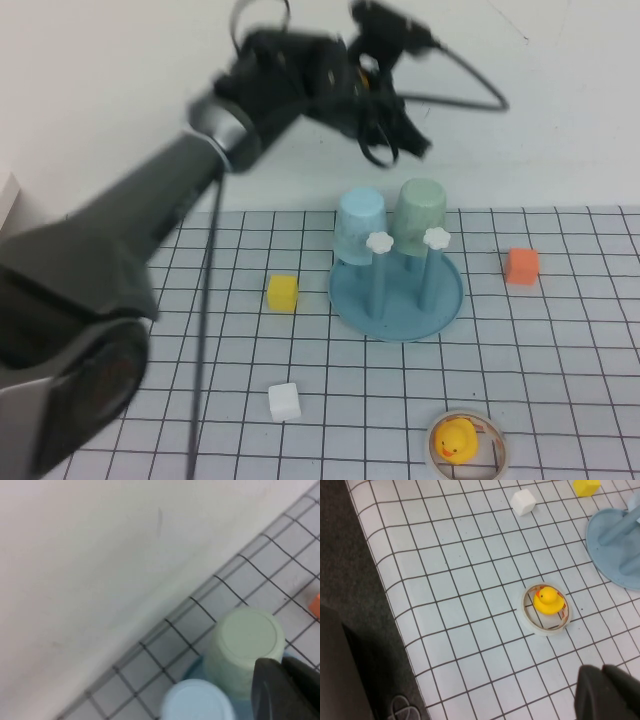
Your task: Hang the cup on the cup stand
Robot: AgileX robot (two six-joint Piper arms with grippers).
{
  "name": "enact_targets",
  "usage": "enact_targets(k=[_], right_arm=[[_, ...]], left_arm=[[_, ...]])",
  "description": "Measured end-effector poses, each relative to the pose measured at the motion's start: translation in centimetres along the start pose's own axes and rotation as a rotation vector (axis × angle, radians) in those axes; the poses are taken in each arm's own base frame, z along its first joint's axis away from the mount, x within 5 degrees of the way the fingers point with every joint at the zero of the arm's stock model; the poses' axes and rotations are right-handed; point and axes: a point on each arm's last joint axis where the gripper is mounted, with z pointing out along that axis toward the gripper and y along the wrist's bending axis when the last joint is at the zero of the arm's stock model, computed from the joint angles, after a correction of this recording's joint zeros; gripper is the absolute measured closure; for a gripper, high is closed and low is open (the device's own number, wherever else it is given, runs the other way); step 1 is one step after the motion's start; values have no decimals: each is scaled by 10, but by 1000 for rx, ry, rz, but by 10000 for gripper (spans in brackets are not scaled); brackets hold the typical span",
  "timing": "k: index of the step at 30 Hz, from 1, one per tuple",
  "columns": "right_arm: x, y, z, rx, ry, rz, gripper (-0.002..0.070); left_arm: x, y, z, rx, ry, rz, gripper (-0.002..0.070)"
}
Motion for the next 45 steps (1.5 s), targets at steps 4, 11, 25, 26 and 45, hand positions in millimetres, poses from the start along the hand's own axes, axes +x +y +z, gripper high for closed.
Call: enact_targets(k=[4,11,25,26,45], right_arm=[[0,0,0,0,0,0,678],[0,0,0,0,0,0,678],[-16,-11,-2,102,-182,177,678],[-16,-11,-2,105,-188,178,678],[-17,-11,-2,107,-194,184,678]], left_arm=[[-26,6,-55,-64,-25,64,675],[-62,13,-191,-206,-91,137,675],[-34,2,-441,-374,-225,109,675],[-30,1,-451,-385,-237,104,675],[198,-43,-421,-310,-328,85,676]])
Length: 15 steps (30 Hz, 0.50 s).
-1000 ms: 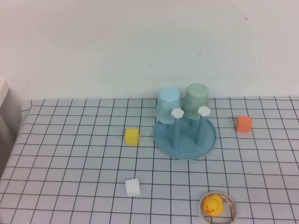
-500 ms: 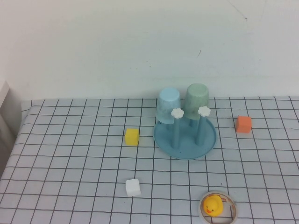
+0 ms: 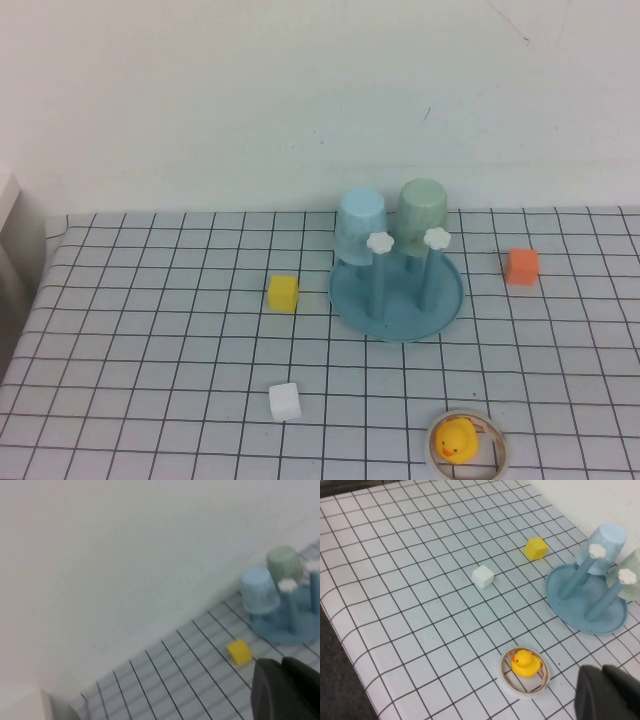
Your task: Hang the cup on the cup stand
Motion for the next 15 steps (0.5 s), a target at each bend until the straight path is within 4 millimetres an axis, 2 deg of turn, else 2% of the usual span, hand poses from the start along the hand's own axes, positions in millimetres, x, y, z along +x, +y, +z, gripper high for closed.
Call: enact_targets(k=[1,5,9,15], right_arm=[[0,0,0,0,0,0,678],[0,0,0,0,0,0,678],[0,0,0,0,0,0,678],[0,0,0,0,0,0,678]], left_arm=[[29,-9,5,14,30,-1,676],[78,-24,12,30,106,-6,676],[98,-27,11,2,116,-47,676],[103,-16,-4,-170,58,-144,676]])
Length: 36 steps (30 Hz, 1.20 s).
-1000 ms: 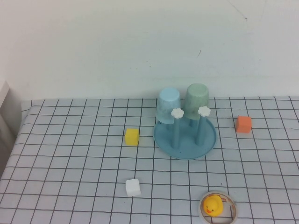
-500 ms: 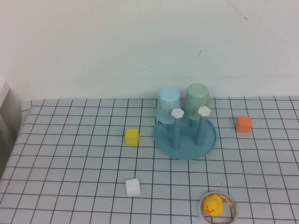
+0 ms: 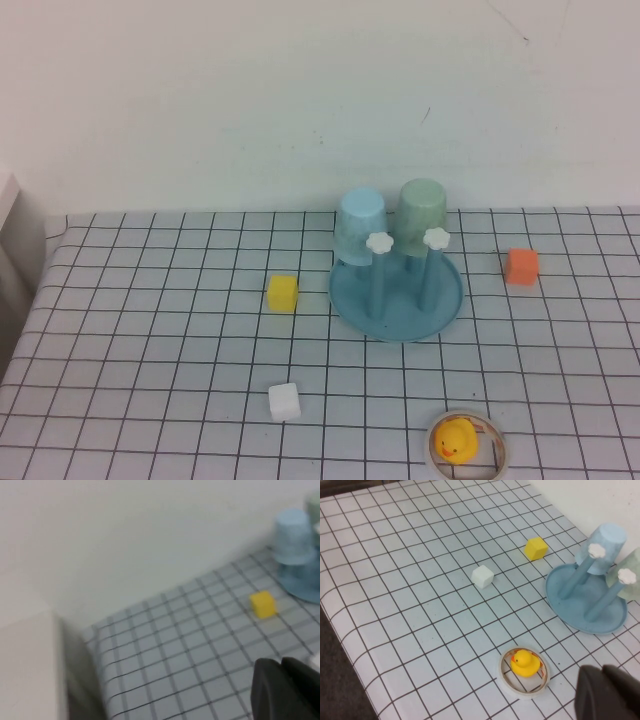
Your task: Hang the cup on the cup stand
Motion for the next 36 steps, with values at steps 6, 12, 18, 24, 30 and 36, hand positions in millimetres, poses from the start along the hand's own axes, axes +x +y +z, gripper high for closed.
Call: enact_targets(k=[6,12,18,24,30,36], right_arm=[[0,0,0,0,0,0,678],[0,0,0,0,1,2,678],[0,0,0,0,1,4,678],[0,0,0,0,1,4,678],[0,0,0,0,1,4,678],[0,0,0,0,1,6,678]], left_arm=[[15,7,-24,-208,-73,-101,676],[35,3,-25,-282,-34,-172,676],[56,-2,-10,-332,26,-236,676],[80,-8,4,-356,90,-342,676],[94,-13,15,-342,89,-372,676],[116,-19,26,-314,127,-384,676]])
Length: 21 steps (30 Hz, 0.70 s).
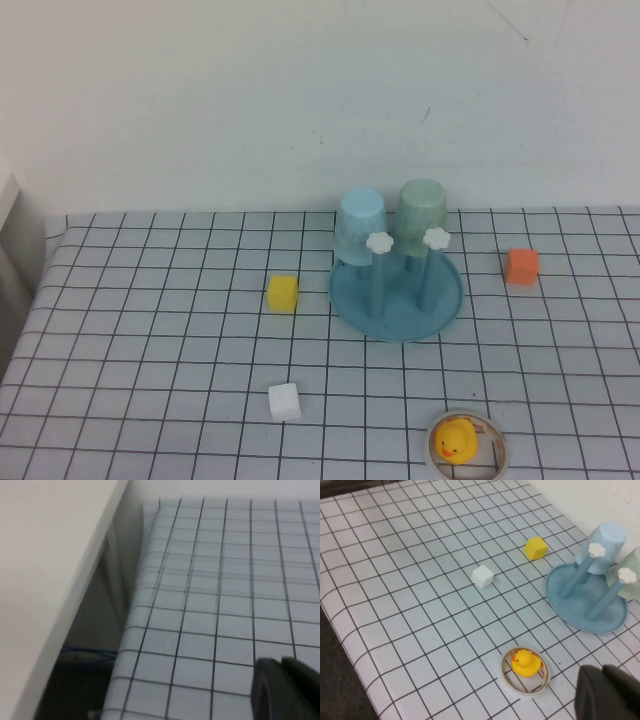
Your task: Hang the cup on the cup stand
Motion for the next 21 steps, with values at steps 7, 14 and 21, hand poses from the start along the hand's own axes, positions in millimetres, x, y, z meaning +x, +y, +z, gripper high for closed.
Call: enact_targets(k=[7,14,21], right_arm=[[0,0,0,0,0,0,678],[0,0,0,0,0,0,678],[0,0,0,0,0,0,678]], left_arm=[[-1,-1,4,15,-81,126,676],[0,-6,4,102,-84,210,676],[-1,-6,4,116,-80,92,676]])
